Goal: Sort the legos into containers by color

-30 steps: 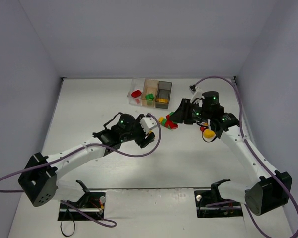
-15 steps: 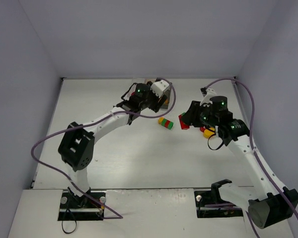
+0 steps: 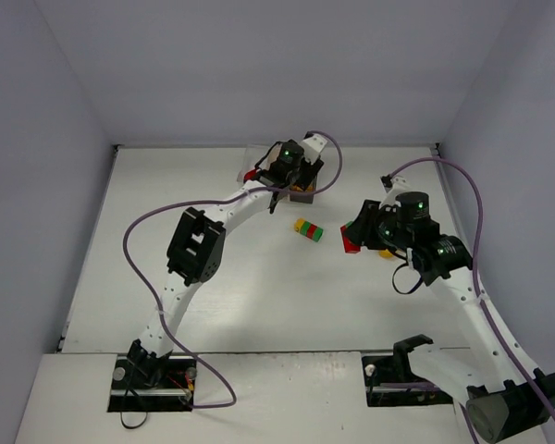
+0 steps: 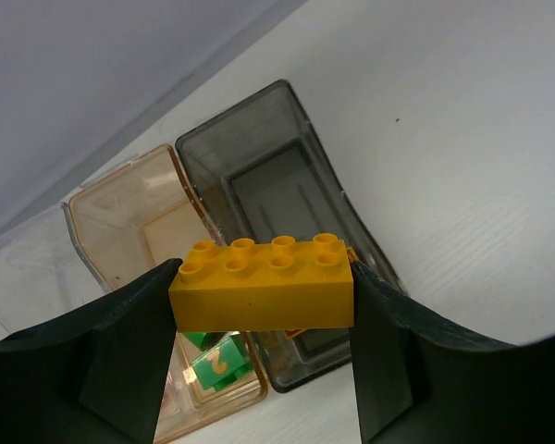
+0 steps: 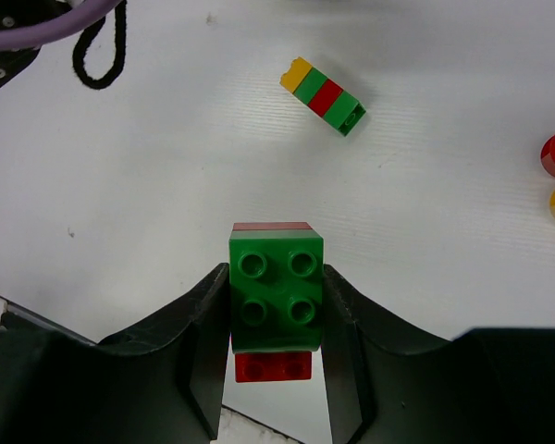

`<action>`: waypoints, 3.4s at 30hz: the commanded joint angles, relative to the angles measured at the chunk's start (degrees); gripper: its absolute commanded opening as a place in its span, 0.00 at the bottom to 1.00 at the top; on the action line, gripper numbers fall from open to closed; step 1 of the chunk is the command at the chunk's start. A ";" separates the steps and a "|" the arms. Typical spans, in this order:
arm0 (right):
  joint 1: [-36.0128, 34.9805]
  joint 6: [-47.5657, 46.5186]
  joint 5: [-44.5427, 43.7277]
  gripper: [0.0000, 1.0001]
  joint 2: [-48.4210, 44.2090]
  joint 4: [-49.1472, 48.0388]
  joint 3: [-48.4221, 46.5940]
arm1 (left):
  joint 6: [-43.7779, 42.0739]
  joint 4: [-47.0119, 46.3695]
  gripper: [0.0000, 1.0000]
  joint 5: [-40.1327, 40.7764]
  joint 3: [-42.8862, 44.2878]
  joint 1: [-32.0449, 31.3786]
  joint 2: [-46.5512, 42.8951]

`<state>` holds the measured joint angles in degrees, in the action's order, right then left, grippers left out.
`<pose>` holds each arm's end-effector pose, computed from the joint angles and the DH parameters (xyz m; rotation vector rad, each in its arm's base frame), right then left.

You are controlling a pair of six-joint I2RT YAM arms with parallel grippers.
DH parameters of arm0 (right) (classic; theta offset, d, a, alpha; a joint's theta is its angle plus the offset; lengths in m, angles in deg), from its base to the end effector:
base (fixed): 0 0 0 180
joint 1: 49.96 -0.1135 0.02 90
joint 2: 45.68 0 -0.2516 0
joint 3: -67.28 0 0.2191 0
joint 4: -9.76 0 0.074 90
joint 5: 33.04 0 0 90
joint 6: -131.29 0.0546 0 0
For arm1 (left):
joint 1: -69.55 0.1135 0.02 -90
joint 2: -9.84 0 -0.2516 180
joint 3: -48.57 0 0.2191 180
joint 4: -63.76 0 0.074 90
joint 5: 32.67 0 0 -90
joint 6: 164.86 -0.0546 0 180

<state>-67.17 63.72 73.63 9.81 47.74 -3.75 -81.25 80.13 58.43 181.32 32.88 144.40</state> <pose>0.1915 0.0757 0.3313 -0.1052 2.0162 0.7327 0.4319 -0.3203 0.2457 0.6859 1.7746 -0.3422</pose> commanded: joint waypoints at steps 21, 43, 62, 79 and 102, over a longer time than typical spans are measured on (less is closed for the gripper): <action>0.51 -0.73 -0.67 0.01 -0.29 -0.99 0.29 | -0.02 1.36 0.58 -8.75 3.82 2.04 -0.35; 0.43 -0.64 0.21 0.02 0.06 -0.99 0.03 | 1.21 1.47 0.71 -10.42 2.41 2.12 -2.28; 0.51 -2.57 8.10 0.02 5.95 -8.63 -7.18 | 15.96 -8.73 0.71 -32.47 -38.19 3.53 -42.09; 0.51 3.31 26.04 0.06 9.38 -36.93 -8.59 | 32.31 -18.38 0.71 -51.64 -49.18 3.44 -57.31; 0.43 14.65 34.48 0.11 13.24 -55.39 -7.27 | 48.40 -42.64 0.70 -52.08 -48.13 3.36 -49.75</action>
<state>-67.12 76.03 105.21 22.66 1.60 -9.39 -36.45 47.30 7.22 129.83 35.92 94.78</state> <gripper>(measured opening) 0.350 0.704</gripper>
